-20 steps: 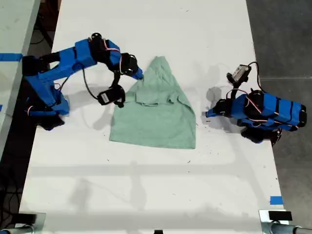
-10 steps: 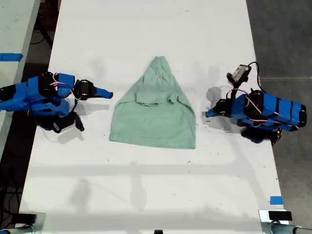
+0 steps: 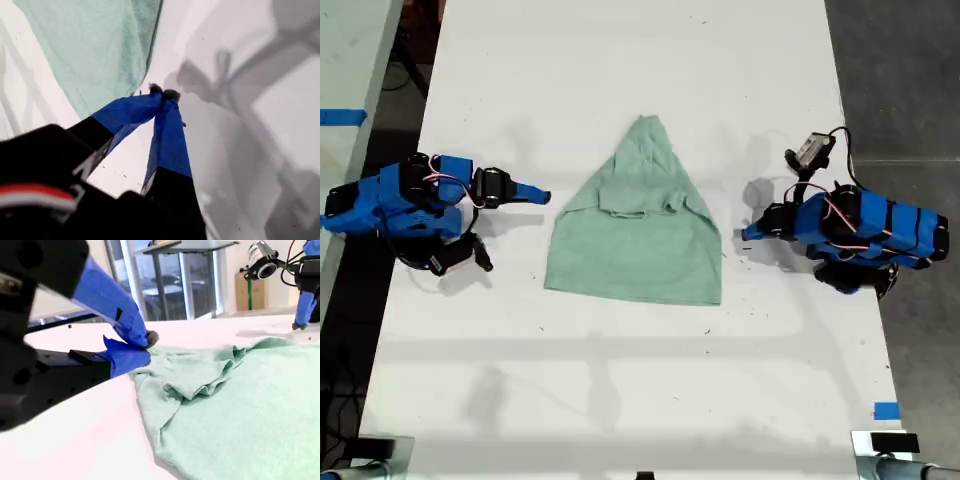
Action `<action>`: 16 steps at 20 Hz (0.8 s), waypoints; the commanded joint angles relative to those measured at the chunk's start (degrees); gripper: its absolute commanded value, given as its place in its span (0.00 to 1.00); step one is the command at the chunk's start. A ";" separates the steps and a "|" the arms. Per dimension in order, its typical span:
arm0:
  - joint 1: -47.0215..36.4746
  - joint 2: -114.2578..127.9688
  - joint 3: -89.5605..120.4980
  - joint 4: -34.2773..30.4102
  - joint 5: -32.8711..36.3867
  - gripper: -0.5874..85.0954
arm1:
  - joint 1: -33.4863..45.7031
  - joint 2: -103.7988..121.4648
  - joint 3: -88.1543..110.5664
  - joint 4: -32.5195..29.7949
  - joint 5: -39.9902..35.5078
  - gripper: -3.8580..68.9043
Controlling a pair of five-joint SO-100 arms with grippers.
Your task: Fold t shirt
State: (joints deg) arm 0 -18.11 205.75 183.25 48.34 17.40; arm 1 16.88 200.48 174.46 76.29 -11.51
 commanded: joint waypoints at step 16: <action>0.88 0.53 0.53 1.41 -1.58 0.01 | 0.09 0.53 2.46 -0.26 1.05 0.05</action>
State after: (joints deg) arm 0 -18.11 205.75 183.25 48.96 17.40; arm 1 16.88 200.48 174.46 76.29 -11.43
